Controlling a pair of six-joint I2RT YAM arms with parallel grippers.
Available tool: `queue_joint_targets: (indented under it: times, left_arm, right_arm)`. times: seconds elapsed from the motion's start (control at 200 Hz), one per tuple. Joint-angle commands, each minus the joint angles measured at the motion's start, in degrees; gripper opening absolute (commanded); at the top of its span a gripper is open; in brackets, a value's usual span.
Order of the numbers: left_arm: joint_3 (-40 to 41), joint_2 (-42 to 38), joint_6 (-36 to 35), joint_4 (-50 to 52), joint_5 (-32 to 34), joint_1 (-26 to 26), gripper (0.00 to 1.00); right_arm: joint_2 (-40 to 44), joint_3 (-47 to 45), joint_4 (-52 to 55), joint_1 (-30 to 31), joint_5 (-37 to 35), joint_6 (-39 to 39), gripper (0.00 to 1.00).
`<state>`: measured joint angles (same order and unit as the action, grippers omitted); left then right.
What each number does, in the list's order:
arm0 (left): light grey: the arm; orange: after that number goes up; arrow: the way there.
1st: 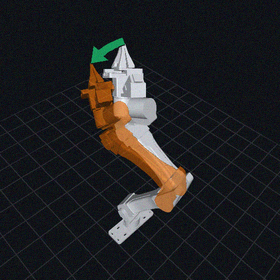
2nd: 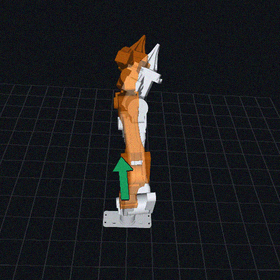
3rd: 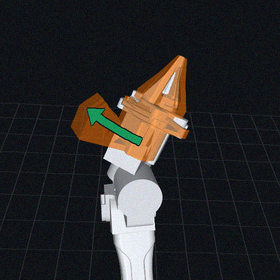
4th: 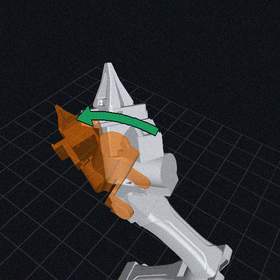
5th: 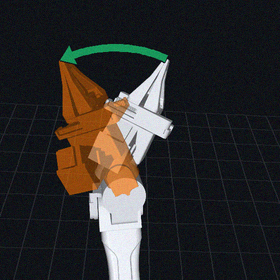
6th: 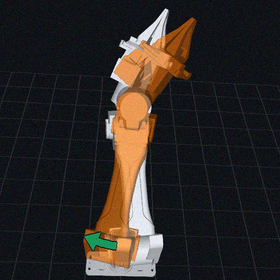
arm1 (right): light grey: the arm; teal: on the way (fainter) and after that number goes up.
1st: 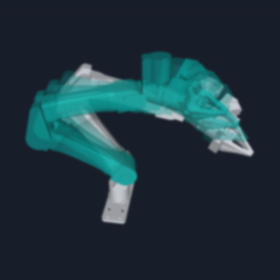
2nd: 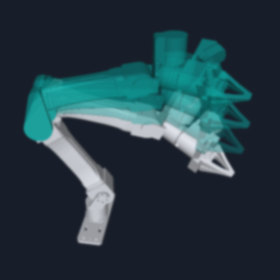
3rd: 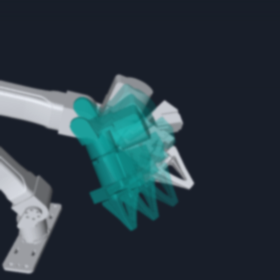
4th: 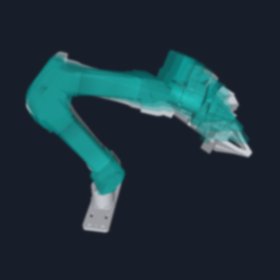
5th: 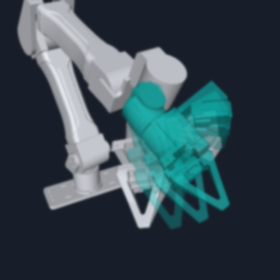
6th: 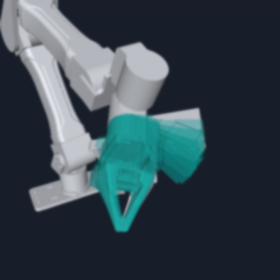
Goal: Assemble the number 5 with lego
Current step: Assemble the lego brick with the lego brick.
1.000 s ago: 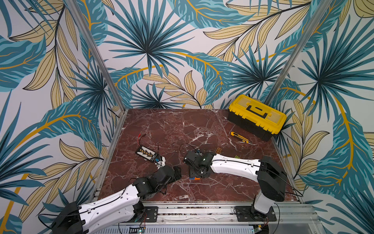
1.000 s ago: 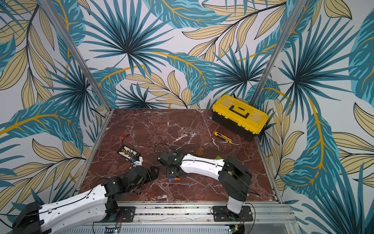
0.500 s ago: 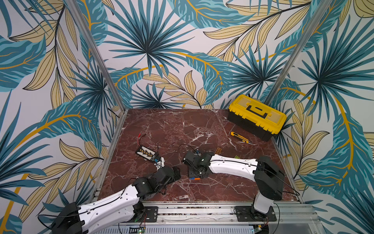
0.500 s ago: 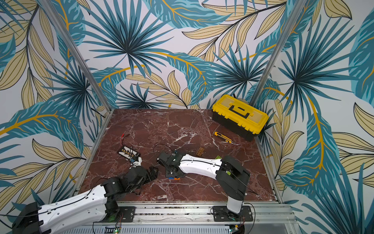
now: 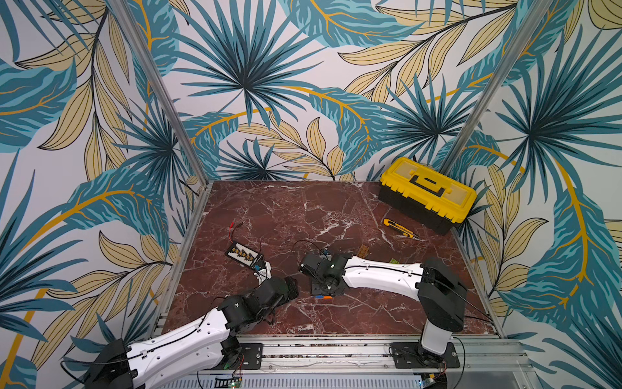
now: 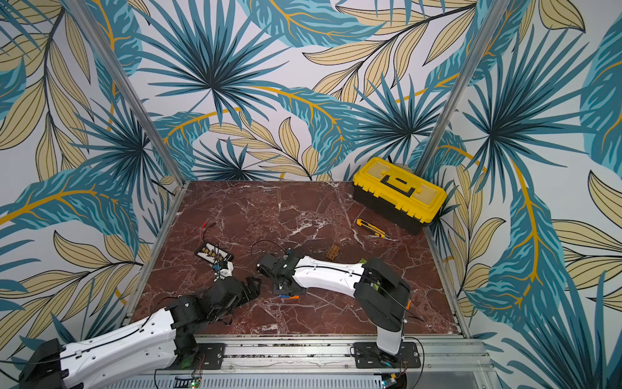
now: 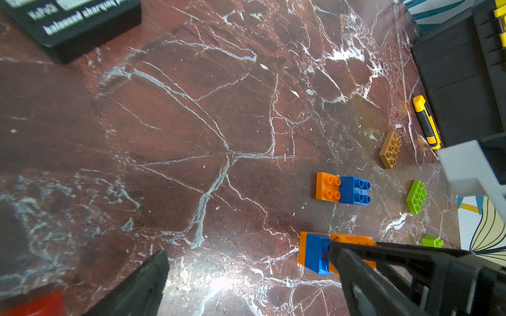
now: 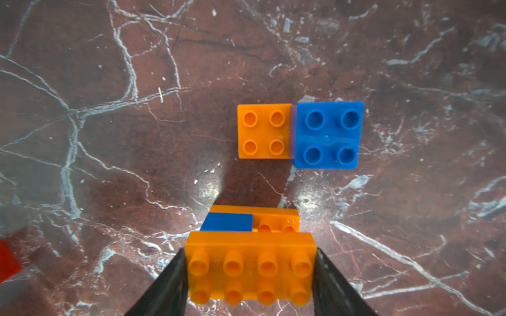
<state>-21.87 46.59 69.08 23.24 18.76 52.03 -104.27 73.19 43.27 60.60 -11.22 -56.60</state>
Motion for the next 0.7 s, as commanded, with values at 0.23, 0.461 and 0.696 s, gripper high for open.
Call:
queue_joint_targets:
  times: [0.23, 0.461, 0.696]
  left_arm:
    - [1.5, 0.1, 0.5, 0.1, 0.9, -0.3, 0.99]
    - [1.3, 0.4, 0.3, 0.0, 0.8, -0.3, 1.00]
    - [1.2, 0.3, 0.4, 0.1, 0.8, -0.3, 1.00]
  right_arm:
    - [-0.9, 0.2, 1.9, 1.4, -1.8, -2.6, 0.51]
    - [-1.0, -0.2, 2.8, 1.5, -3.0, -3.6, 0.51]
    - [-1.9, 0.0, 3.0, 1.5, -2.0, -3.1, 0.51]
